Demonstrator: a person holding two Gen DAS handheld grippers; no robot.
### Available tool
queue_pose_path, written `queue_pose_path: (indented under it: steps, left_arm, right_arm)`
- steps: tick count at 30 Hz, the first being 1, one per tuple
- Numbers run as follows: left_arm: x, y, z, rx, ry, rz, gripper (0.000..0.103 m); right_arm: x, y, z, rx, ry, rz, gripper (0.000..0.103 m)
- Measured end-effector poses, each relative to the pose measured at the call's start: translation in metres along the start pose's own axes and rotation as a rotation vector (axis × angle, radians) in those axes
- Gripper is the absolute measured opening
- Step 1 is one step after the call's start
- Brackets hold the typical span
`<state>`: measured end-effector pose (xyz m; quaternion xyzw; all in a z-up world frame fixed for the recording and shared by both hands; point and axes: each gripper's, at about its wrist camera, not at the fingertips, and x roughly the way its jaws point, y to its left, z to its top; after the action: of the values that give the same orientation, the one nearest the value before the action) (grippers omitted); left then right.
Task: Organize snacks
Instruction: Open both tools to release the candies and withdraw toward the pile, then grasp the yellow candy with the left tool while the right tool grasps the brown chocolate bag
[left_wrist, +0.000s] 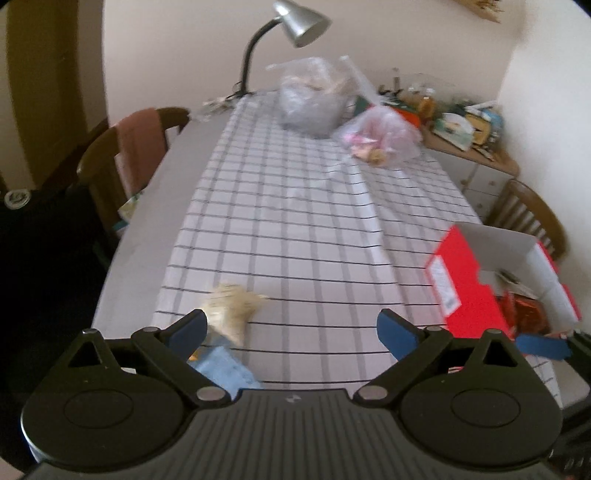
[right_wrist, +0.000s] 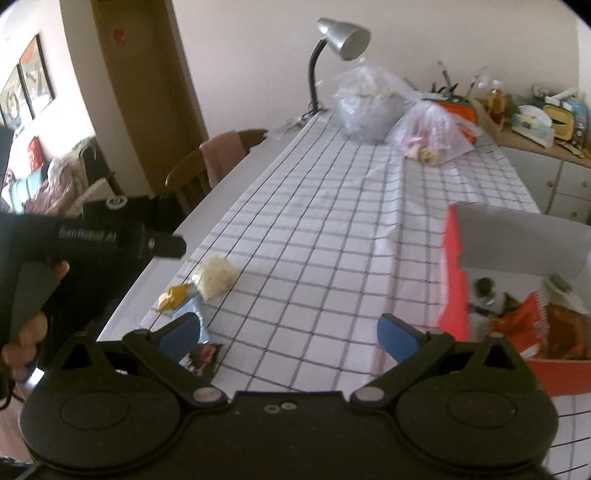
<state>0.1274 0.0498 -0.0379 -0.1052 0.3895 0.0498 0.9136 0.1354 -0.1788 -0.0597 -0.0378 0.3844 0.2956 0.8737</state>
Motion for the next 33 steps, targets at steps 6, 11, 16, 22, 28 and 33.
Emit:
queue_pose_path:
  steps: [6, 11, 16, 22, 28, 33]
  left_arm:
    - [0.014, 0.041, 0.001, -0.027, 0.028, 0.014, 0.099]
    - [0.036, 0.069, -0.005, -0.043, 0.076, 0.049, 0.099]
    - [0.064, 0.098, -0.012, -0.085, 0.138, 0.093, 0.099]
    - [0.095, 0.116, -0.015, -0.113, 0.214, 0.119, 0.099]
    - [0.118, 0.129, -0.01, -0.186, 0.274, 0.12, 0.099]
    - [0.134, 0.135, -0.009, -0.235, 0.322, 0.12, 0.098]
  right_arm:
    - [0.037, 0.039, -0.006, -0.064, 0.064, 0.017, 0.102]
    - [0.068, 0.062, -0.012, -0.074, 0.159, 0.044, 0.101]
    - [0.093, 0.072, -0.014, -0.078, 0.232, 0.055, 0.101]
    - [0.122, 0.078, -0.017, -0.074, 0.314, 0.071, 0.098]
    - [0.141, 0.082, -0.02, -0.075, 0.362, 0.075, 0.093]
    - [0.152, 0.083, -0.017, -0.063, 0.377, 0.081, 0.088]
